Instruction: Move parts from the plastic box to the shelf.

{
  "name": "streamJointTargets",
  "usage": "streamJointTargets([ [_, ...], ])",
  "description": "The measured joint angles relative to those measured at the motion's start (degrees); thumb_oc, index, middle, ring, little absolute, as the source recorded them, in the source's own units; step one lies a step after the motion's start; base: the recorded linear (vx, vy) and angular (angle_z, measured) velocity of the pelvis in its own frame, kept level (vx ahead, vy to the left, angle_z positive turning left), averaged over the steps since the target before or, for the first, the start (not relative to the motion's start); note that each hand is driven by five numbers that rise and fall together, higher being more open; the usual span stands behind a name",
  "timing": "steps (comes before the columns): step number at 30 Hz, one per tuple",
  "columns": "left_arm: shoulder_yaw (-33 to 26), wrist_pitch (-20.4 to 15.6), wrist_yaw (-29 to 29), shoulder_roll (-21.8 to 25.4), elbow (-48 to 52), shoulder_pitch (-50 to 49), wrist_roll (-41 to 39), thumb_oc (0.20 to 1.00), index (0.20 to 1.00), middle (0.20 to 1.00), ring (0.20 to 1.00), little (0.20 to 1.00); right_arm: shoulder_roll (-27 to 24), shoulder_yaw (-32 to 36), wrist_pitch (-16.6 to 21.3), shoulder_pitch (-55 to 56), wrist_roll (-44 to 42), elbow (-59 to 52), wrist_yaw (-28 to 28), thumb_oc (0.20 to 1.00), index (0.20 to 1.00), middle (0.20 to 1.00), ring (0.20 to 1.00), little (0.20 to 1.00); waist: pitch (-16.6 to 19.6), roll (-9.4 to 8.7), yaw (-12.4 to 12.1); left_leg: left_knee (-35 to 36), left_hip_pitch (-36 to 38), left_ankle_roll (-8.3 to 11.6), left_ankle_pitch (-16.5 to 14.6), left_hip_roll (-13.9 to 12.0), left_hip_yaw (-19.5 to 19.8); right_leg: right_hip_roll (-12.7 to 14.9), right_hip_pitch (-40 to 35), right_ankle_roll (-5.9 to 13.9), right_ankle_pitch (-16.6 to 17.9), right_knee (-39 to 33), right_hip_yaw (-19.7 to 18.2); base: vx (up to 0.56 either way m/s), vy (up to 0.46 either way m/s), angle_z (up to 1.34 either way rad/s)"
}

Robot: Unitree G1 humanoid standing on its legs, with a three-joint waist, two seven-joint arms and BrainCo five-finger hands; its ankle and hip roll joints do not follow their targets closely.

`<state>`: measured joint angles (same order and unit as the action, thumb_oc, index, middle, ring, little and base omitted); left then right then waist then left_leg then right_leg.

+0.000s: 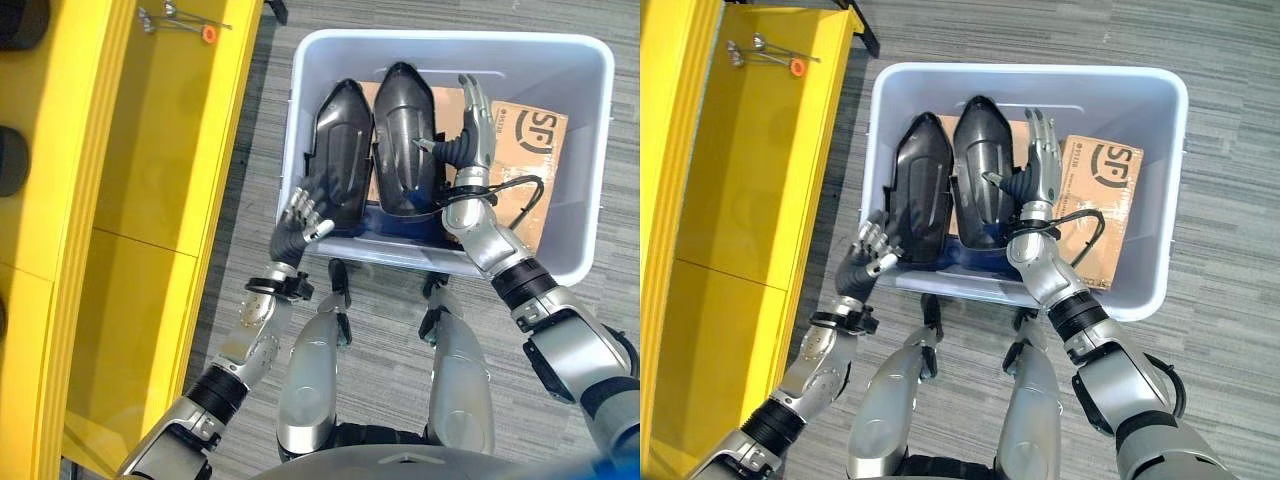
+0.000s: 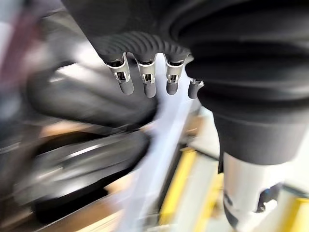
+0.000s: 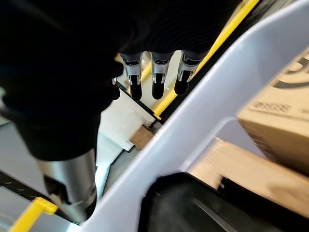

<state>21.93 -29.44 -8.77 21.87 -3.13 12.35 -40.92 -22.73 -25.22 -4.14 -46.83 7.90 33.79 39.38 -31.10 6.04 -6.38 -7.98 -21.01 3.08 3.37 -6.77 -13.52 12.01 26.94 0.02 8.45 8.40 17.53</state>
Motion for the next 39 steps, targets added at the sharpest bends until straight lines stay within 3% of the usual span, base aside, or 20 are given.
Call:
streamJointTargets([
  [7,-10.14,-3.41,-9.93,1.69,12.93,0.94,8.19,1.000,1.000,1.000,1.000,1.000,1.43,2.47,0.15,-0.52,-3.56,7.47,-1.94,1.000,1.000,1.000,1.000,1.000,0.06,0.20,-4.04,-0.08,-0.03,0.36,0.50,-0.18,2.79,0.20,-1.52,-0.31,-1.18,0.72,2.31,0.00,-0.092,0.19],
  [13,-11.30,-5.06,-15.71,2.43,13.73,1.23,13.50,1.000,1.000,1.000,1.000,1.000,2.61,2.34,0.13,-0.61,-6.62,9.14,-1.88,1.000,1.000,1.000,1.000,1.000,0.06,0.19,-5.93,-0.16,-0.35,0.30,0.58,0.32,4.36,1.13,-1.56,-0.07,-2.30,2.46,3.80,0.00,-0.060,0.13],
  [17,-11.29,-5.12,-16.57,2.39,14.57,1.94,14.79,1.000,1.000,1.000,1.000,1.000,2.65,2.76,-0.02,-0.70,-7.92,11.88,0.25,1.000,1.000,1.000,1.000,1.000,0.04,0.16,-6.64,-0.17,-0.49,0.33,0.60,0.29,4.67,1.12,-1.57,-0.13,-2.39,2.57,3.89,0.00,-0.016,0.04],
  [19,-10.75,-5.08,-16.59,2.39,14.57,2.63,15.82,1.000,1.000,1.000,1.000,1.000,3.16,4.99,-0.98,-0.63,-8.94,13.55,4.52,1.000,1.000,1.000,1.000,1.000,0.00,0.09,-6.14,-0.31,-1.01,0.31,0.59,0.37,4.74,1.19,-1.40,-0.08,-2.39,2.49,4.16,-0.02,0.017,0.06],
  [23,-9.54,-4.95,-16.66,2.38,14.57,3.31,15.87,1.000,1.000,1.000,1.000,1.000,3.15,5.58,-1.05,-0.57,-8.83,13.53,8.00,1.000,1.000,1.000,1.000,1.000,-0.03,0.04,-5.36,-0.32,-1.24,0.29,0.58,0.37,4.73,1.16,-1.23,-0.03,-2.35,2.37,4.18,-0.02,0.035,0.00],
  [31,-7.51,-4.82,-19.07,2.35,14.56,4.64,18.11,1.000,1.000,1.000,1.000,1.000,3.30,5.66,2.04,0.03,-1.81,7.55,14.95,1.000,1.000,1.000,1.000,1.000,-0.06,-0.01,-2.76,-0.18,-2.00,0.14,0.48,0.53,4.31,1.13,-0.22,0.22,-1.86,1.80,3.54,-0.02,0.048,-0.03],
  [35,-6.05,-4.83,-19.96,2.32,14.36,5.36,19.22,1.000,1.000,1.000,1.000,1.000,3.41,5.52,2.16,0.88,-1.96,5.95,14.63,1.000,1.000,1.000,1.000,1.000,-0.06,-0.01,-2.41,-0.16,-1.98,0.14,0.48,0.53,3.97,1.12,-0.20,0.21,-1.85,1.71,3.47,0.00,0.009,0.00],
  [39,-6.07,-4.90,-20.21,2.31,12.60,5.68,19.10,1.000,1.000,1.000,1.000,1.000,4.41,5.25,1.88,2.30,-6.13,8.42,10.56,1.000,1.000,1.000,1.000,1.000,-0.06,0.00,-2.41,-0.20,-1.97,0.14,0.49,0.52,3.89,1.11,-0.17,0.19,-1.84,1.73,3.40,0.00,0.000,0.00],
])
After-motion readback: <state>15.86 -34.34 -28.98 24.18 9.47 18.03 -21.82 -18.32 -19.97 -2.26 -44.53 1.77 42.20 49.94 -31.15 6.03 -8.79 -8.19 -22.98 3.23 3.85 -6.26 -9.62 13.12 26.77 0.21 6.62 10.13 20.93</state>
